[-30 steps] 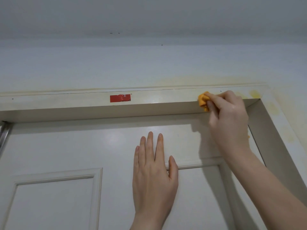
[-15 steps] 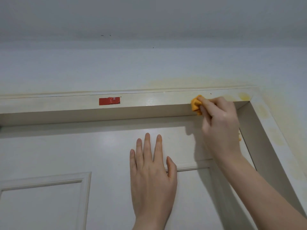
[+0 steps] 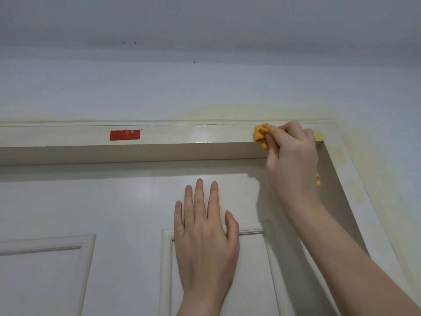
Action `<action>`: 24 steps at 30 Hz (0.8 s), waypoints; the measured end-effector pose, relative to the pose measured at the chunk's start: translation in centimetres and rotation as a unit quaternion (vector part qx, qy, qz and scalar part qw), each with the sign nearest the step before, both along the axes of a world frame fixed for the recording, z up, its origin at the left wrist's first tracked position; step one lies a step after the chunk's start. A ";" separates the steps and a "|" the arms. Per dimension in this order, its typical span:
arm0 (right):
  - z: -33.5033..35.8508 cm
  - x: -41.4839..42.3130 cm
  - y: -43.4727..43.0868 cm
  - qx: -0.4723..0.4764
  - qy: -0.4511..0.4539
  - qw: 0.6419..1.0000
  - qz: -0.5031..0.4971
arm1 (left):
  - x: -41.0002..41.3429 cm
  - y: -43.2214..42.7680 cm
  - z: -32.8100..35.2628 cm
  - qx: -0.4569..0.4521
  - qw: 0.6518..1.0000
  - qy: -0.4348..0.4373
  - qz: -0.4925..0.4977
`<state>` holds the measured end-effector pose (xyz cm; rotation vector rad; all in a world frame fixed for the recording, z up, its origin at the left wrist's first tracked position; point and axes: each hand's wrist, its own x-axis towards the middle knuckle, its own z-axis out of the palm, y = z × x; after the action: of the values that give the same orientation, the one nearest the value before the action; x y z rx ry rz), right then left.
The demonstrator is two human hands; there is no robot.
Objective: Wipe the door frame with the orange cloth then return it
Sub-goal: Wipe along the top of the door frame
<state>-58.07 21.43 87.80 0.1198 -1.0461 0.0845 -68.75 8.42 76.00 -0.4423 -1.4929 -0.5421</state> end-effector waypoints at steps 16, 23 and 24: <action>-2.7 1.3 2.2 -0.145 -0.015 0.989 -0.024 | -0.1 0.1 -0.6 0.008 1.000 0.001 -0.017; -1.1 1.9 2.1 -0.167 -0.020 0.985 -0.031 | -0.1 -0.2 -0.6 0.006 0.999 0.006 -0.031; -1.6 1.9 2.4 -0.181 -0.015 0.983 -0.024 | 0.0 -0.2 -0.5 0.006 0.999 0.007 -0.032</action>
<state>-56.15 23.87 86.16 -0.2374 -1.0466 0.2312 -68.77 8.23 75.46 -0.4856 -1.4663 -0.5973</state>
